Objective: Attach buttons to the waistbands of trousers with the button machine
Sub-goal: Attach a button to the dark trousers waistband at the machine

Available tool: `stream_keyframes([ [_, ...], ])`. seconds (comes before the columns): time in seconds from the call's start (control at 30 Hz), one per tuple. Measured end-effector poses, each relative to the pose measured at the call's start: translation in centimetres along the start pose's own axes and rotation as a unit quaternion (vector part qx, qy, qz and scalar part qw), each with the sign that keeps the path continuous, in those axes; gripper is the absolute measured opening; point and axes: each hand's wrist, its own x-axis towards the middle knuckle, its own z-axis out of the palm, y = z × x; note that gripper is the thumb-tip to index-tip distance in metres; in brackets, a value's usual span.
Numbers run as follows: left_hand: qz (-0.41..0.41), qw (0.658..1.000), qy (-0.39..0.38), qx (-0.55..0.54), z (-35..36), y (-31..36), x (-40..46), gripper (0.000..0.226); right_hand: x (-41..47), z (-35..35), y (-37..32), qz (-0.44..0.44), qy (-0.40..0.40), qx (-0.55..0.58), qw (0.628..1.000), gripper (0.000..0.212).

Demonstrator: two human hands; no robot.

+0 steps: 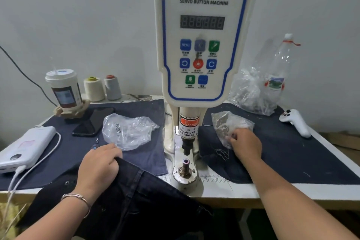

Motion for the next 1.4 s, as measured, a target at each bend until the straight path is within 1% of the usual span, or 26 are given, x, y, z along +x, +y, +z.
stream_keyframes([
  [0.13,0.000,1.000,-0.008,-0.011,0.02,-0.13,-0.02,0.015,-0.28,-0.04,-0.17,-0.004,0.014,0.007,1.000,0.023],
  [0.3,-0.003,1.000,-0.011,-0.008,0.10,-0.27,0.11,0.015,-0.68,-0.07,-0.21,0.001,0.031,0.015,0.999,0.028],
  [0.47,-0.006,1.000,-0.005,-0.002,0.18,-0.23,0.03,0.016,-0.64,0.07,-0.16,-0.008,0.038,0.001,0.999,0.013],
  [0.63,-0.005,1.000,0.000,0.005,0.10,-0.09,0.02,0.014,-0.47,0.34,-0.08,-0.005,0.043,-0.001,0.999,0.015],
  [0.8,-0.009,1.000,-0.006,0.005,0.11,0.08,0.00,0.015,-0.65,0.13,-0.11,-0.003,0.034,0.001,0.999,0.019],
  [0.87,-0.012,1.000,-0.012,0.009,0.14,0.09,0.04,0.013,-0.78,0.15,0.17,-0.008,0.027,0.012,1.000,0.027],
  [0.9,-0.015,1.000,-0.014,0.010,0.14,0.05,0.07,0.013,-0.72,0.11,0.32,-0.015,0.017,0.013,1.000,0.027],
  [1.0,-0.017,1.000,-0.013,0.006,0.07,-0.09,0.10,0.013,-0.29,-0.24,0.58,-0.032,-0.012,0.018,0.999,0.012],
  [1.07,-0.015,1.000,-0.015,-0.001,-0.01,-0.12,0.07,0.015,-0.15,-0.37,0.65,-0.029,-0.013,0.026,0.999,0.008],
  [1.23,-0.009,1.000,-0.017,-0.005,-0.08,-0.05,0.05,0.021,-0.55,0.05,0.68,-0.030,0.009,0.036,0.999,0.008],
  [1.4,-0.007,1.000,-0.011,-0.001,0.01,-0.22,0.02,0.019,-0.54,0.01,0.58,-0.044,-0.004,0.024,0.999,0.015],
])
